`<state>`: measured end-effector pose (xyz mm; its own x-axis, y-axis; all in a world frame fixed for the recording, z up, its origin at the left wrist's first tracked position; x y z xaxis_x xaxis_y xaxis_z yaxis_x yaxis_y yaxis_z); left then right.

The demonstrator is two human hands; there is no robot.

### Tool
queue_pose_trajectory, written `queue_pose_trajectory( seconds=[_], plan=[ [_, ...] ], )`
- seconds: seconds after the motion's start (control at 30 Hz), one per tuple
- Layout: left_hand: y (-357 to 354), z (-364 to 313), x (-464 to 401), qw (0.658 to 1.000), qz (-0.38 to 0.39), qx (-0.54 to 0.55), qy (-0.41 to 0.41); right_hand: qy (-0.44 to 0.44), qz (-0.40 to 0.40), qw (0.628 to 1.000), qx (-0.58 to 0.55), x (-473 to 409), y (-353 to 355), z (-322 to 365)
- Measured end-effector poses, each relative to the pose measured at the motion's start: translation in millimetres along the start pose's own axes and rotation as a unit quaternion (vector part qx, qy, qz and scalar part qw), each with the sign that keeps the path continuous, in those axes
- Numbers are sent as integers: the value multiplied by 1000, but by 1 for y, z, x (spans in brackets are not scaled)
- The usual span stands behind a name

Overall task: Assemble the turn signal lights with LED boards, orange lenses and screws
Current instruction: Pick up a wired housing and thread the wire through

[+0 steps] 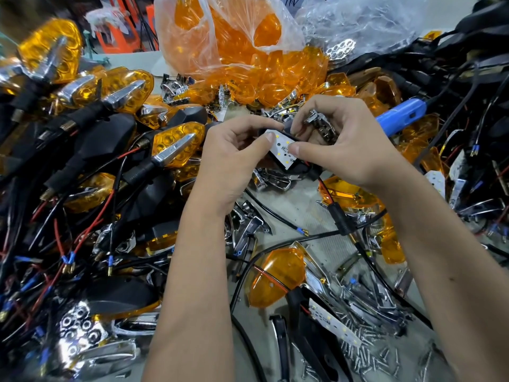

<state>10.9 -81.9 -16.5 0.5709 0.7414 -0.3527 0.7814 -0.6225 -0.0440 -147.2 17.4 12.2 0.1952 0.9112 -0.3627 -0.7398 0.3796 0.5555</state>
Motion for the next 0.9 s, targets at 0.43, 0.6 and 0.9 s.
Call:
queue_pose_trajectory(
  seconds=[0.43, 0.6, 0.9],
  plan=[
    [0, -4, 0, 1000, -4, 25, 17, -6, -16, 1000, -25, 0, 5, -6],
    [1, -4, 0, 996, -2, 84, 32, -38, -48, 988, -140, -4, 5, -12],
    [3, -6, -1, 992, -4, 126, 26, -17, 36, 997, -71, -2, 8, -4]
  ],
)
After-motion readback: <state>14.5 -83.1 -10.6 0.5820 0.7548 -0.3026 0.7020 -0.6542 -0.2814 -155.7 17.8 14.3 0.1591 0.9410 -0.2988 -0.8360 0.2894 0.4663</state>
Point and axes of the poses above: each hand's wrist, its own x-axis away from the middle knuckle, its own y-axis out of the back of the hand, z = x × y, the point moved 3 cm from there along -x, towards the middle knuckle, and after that the axes turned 7 degrees about x, right-handed, at the moved point
